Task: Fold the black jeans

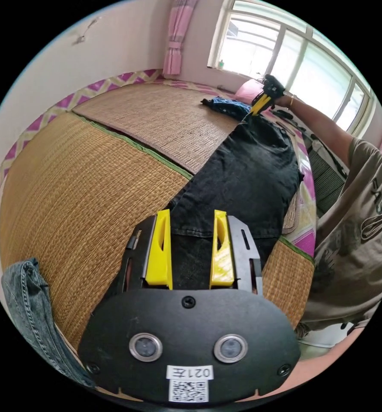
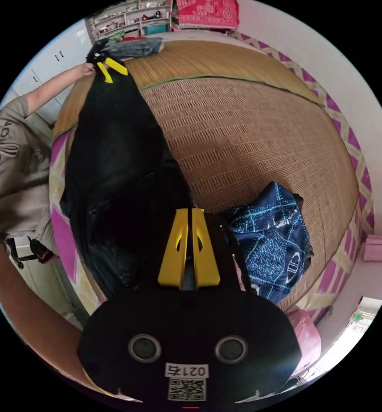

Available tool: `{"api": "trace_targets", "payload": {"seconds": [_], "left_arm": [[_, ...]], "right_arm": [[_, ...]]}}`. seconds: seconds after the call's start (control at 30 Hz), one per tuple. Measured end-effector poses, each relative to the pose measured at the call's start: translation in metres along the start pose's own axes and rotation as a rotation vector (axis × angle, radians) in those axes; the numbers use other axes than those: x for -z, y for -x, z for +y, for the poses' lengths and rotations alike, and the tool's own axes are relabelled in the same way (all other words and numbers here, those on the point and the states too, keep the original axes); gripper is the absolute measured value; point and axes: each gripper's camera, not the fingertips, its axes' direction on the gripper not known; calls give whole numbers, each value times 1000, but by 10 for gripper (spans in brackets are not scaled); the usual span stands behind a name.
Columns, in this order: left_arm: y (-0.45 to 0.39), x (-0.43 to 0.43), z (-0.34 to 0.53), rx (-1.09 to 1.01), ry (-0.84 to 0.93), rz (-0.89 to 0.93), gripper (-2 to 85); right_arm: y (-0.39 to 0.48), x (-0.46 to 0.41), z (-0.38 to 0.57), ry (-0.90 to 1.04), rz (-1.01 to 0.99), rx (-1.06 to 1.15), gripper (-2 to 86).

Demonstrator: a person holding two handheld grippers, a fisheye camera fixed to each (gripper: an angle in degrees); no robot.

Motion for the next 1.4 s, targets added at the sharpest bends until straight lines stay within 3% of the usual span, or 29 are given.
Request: {"api": "trace_targets", "payload": {"seconds": [0.43,0.63,0.93,1.07,1.2,1.3,1.4], "left_arm": [[-9,-10,-4,-126,-46,-5,155],[-31,16,6,-217,-42,-36,19],[-208,133,113,-299,-212,-163,1],[-256,120,179,-181,-186,-86,6],[-220,67,251,135,-183,175,8],[-193,47,291,250,-262,338,-2],[-176,46,318,338,-280,342,-7]], "right_arm": [[121,142,148,-377,113,53,-4],[147,154,189,-398,174,9,-2],[230,142,318,-505,123,-73,-2],[274,101,370,-474,14,-156,-1],[295,33,417,-469,-119,-318,1],[294,-15,437,-447,-231,-412,5],[295,-26,451,-488,-248,-462,12]]}}
